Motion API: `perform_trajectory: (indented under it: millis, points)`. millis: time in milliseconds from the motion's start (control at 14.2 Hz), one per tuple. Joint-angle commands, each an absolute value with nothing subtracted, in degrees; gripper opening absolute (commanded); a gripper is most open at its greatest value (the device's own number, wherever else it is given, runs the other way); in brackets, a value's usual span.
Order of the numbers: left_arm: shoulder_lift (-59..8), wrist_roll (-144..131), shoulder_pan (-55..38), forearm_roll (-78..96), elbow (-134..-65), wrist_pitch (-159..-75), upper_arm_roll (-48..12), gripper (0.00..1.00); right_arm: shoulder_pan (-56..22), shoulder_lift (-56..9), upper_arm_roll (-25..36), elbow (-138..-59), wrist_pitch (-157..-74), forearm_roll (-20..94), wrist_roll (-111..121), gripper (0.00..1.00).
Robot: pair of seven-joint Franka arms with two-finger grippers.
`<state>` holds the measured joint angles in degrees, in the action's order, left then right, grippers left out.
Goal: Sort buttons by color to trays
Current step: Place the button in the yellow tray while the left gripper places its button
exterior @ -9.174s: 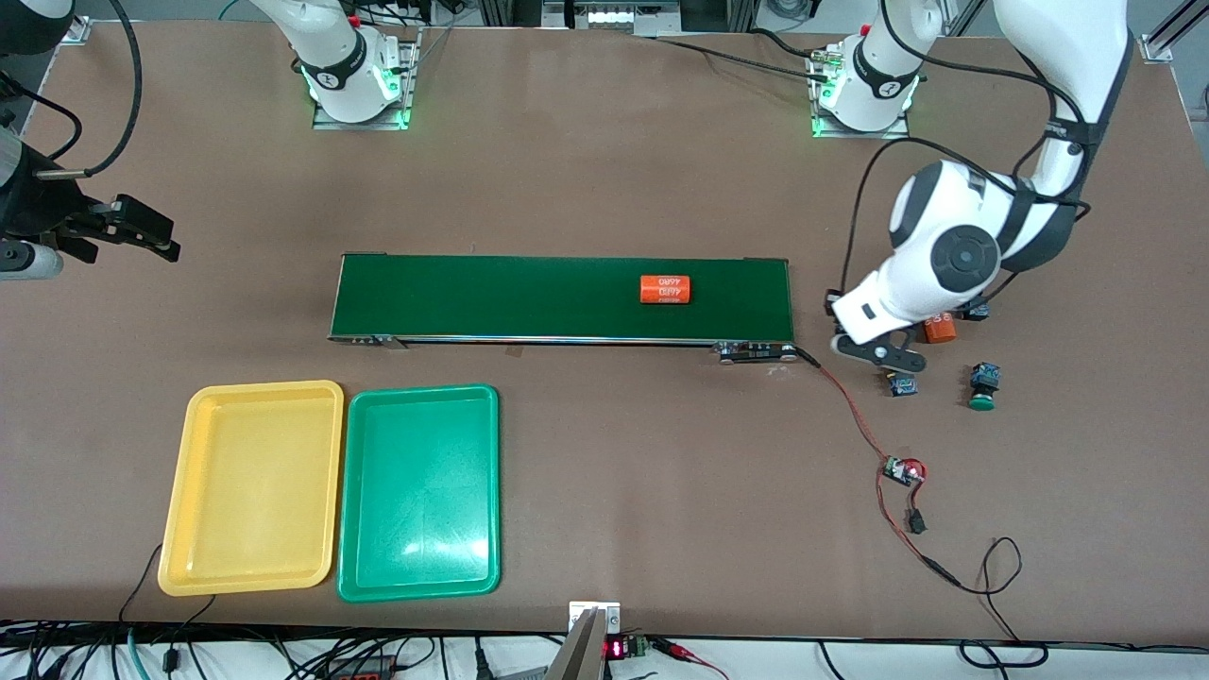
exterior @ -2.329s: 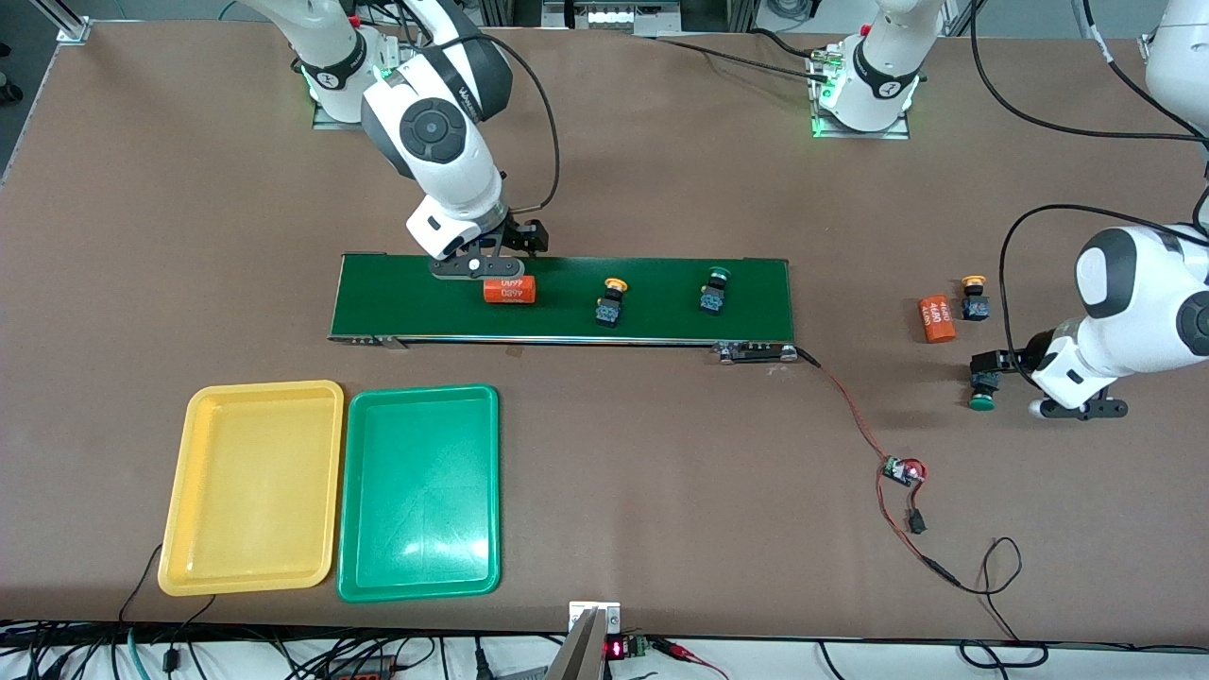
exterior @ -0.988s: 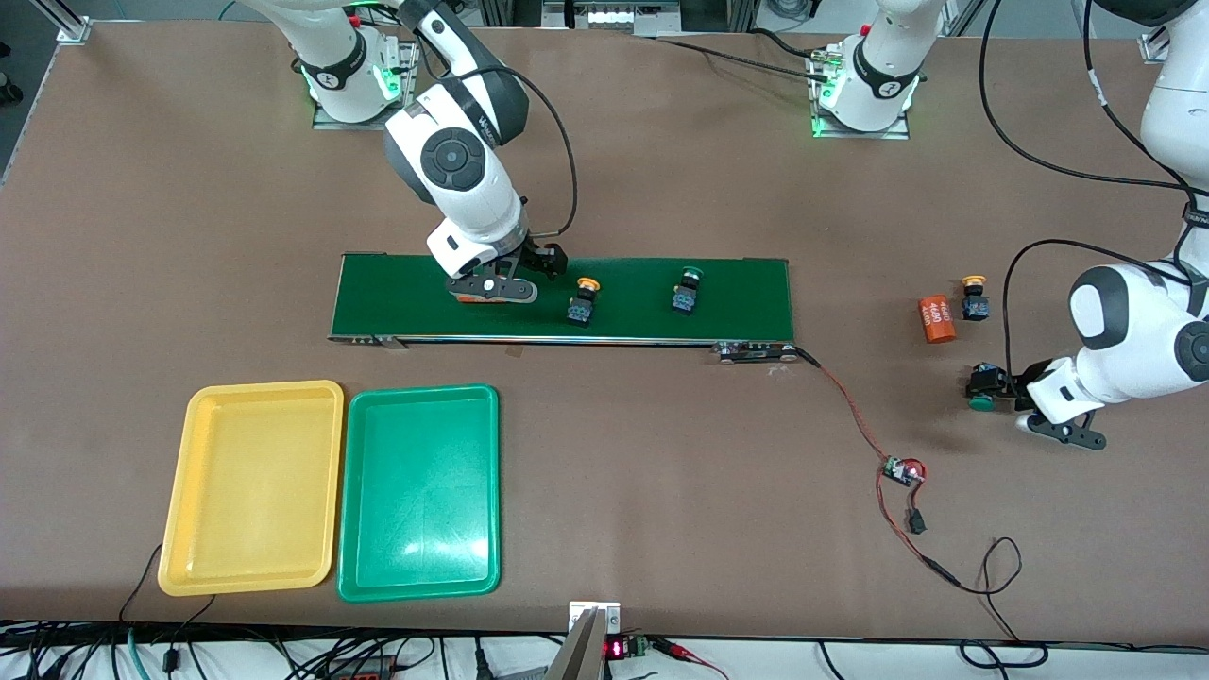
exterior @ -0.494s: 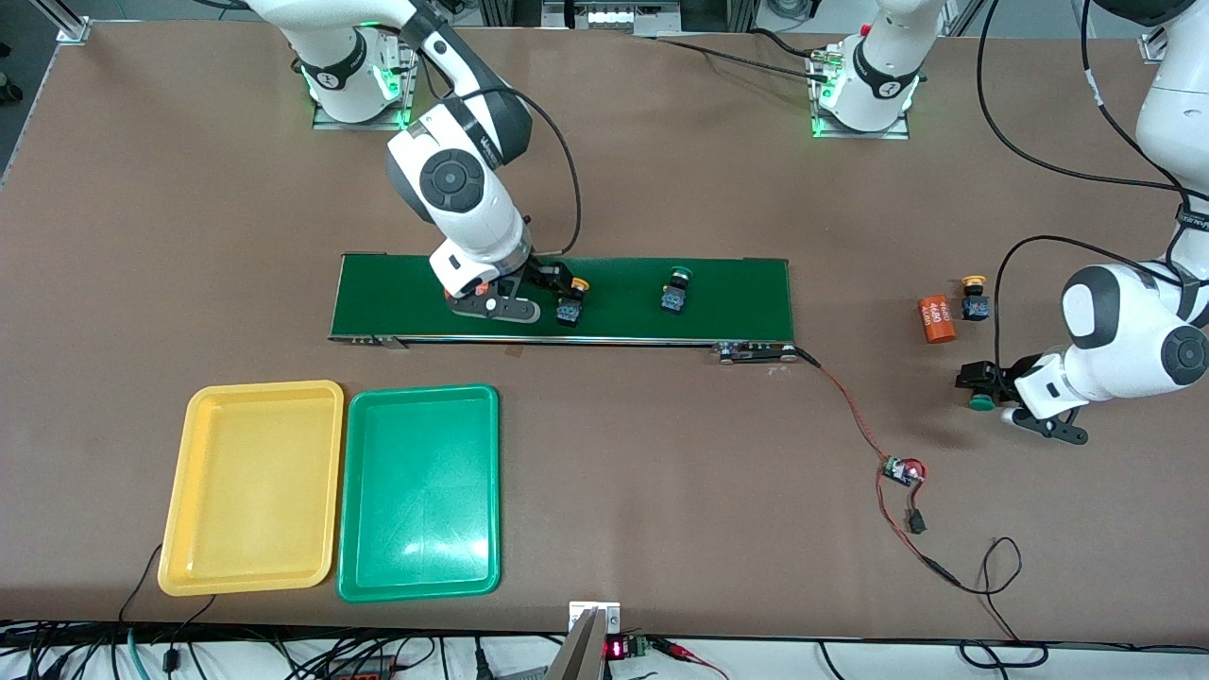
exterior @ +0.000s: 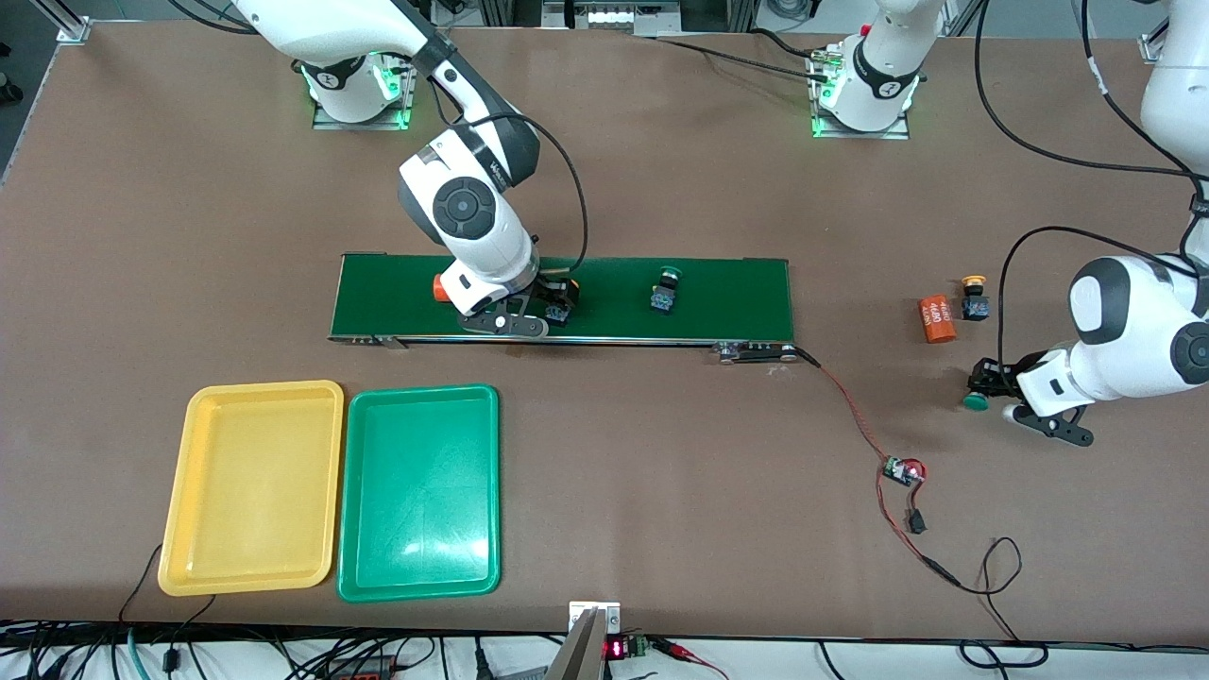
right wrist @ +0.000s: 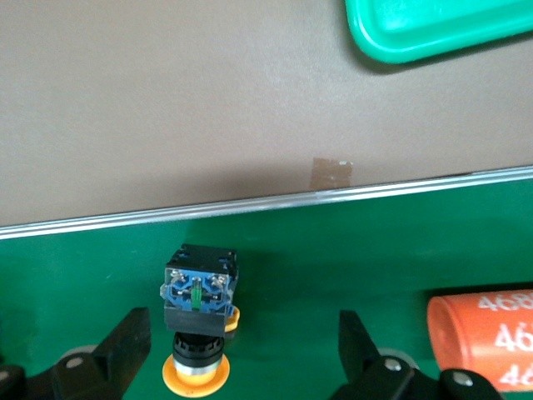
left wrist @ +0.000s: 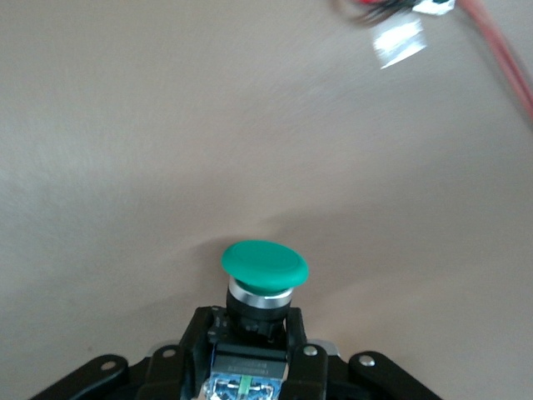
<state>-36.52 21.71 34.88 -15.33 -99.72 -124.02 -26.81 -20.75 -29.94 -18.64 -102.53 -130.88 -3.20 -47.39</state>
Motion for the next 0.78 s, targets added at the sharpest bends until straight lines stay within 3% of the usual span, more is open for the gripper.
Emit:
perform_trajectory:
  millis: [0,212,494,706]
  points:
    - [-27.8,22.0,29.4,-15.7,-100.7,-118.1,-26.5,0.00,-21.1,-31.5,-18.8,-101.2,-130.5,-4.4,-48.7,1.00]
    - [-23.7,13.2,21.5,-4.6,-102.7,-113.2,-26.9,0.00,-21.1,-32.2,-18.8,-101.2,-130.5,-4.4,-48.4,1.00]
    - [-22.1,-1.5,13.9,-0.6,-106.6,-113.6,-29.8,0.00,-21.9,-33.9,-18.8,-101.2,-131.7,-5.6,-48.6,0.90]
    - [-22.2,-4.6,7.8,-0.5,-108.9,-114.0,-29.8,0.01,-21.9,-33.9,-18.8,-101.2,-131.7,-6.6,-48.4,0.52]
